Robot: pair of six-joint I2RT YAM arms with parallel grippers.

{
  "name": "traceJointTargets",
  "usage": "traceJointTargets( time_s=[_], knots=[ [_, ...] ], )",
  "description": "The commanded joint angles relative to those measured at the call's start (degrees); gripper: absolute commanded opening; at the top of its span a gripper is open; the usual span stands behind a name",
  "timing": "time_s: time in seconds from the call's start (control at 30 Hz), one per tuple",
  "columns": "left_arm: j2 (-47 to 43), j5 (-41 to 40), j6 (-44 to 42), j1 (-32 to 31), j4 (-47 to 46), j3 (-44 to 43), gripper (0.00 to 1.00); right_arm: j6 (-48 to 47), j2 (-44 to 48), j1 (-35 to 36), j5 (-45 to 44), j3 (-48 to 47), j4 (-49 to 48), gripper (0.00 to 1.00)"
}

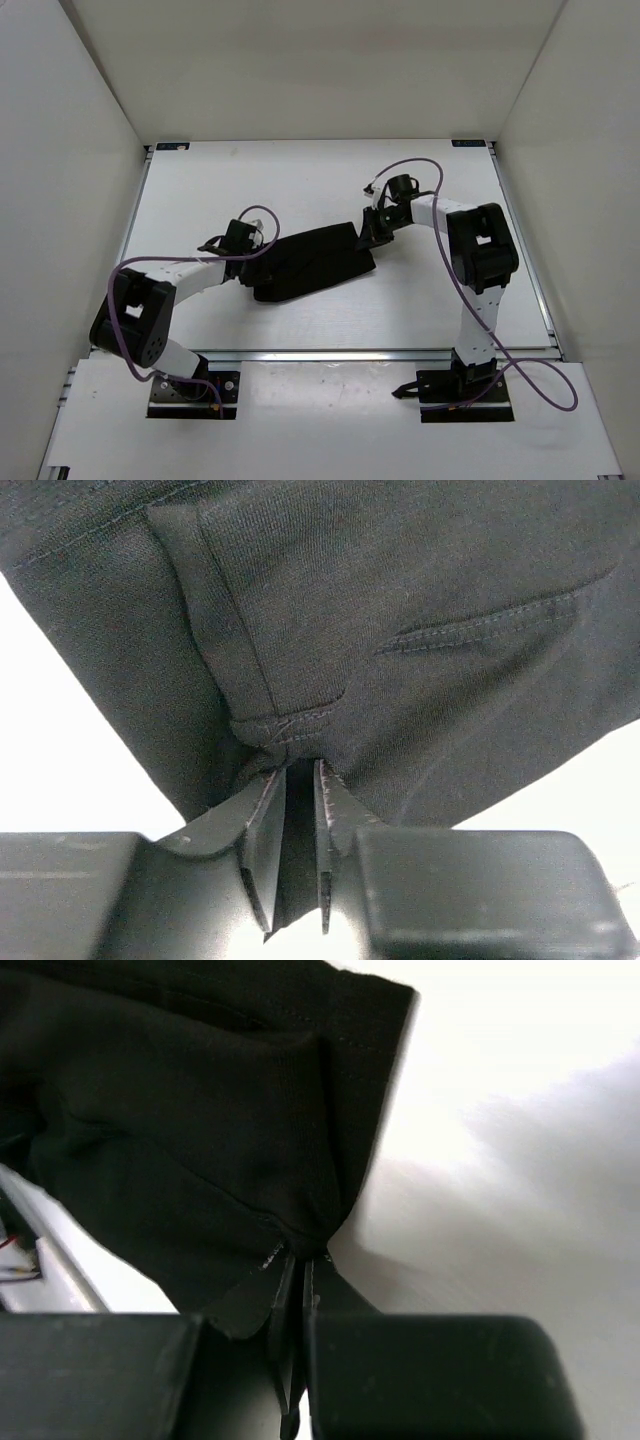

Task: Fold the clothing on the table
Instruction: Fold the skirt

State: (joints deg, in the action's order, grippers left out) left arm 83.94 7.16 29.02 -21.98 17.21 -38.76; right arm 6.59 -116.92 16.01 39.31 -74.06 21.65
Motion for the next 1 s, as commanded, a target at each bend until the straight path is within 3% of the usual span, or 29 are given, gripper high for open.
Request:
traceJointTargets(
  time_s=[0.0,0.2,0.43,0.6,0.97],
  knots=[
    [6.1,2.8,0.3,-1.8,-1.2,-1.6,0.33,-3.9,3.4,-4.2,-6.7,-5.5,6.2,0.0],
    [18.4,8.9,2.5,-5.2,-5.9,-12.5,0.35,-8.6,5.9,-6.7,-7.7,-19.0,16.2,0.0],
    [28.8,15.2,3.1,-5.2,-5.7,-23.9,0.35,-7.9,6.8,4.1,-11.2,-25.6,19.5,0.0],
    [31.3,17.3,2.5,-4.0,-5.5,-26.9,0.35,-7.7,3.8,11.8,-14.8,-27.9,20.7,0.0],
    [28.8,20.2,4.0,-0.4,-8.7,-22.9,0.36,-1.2,-0.9,14.8,-7.6,-25.3,17.0,0.03]
  ],
)
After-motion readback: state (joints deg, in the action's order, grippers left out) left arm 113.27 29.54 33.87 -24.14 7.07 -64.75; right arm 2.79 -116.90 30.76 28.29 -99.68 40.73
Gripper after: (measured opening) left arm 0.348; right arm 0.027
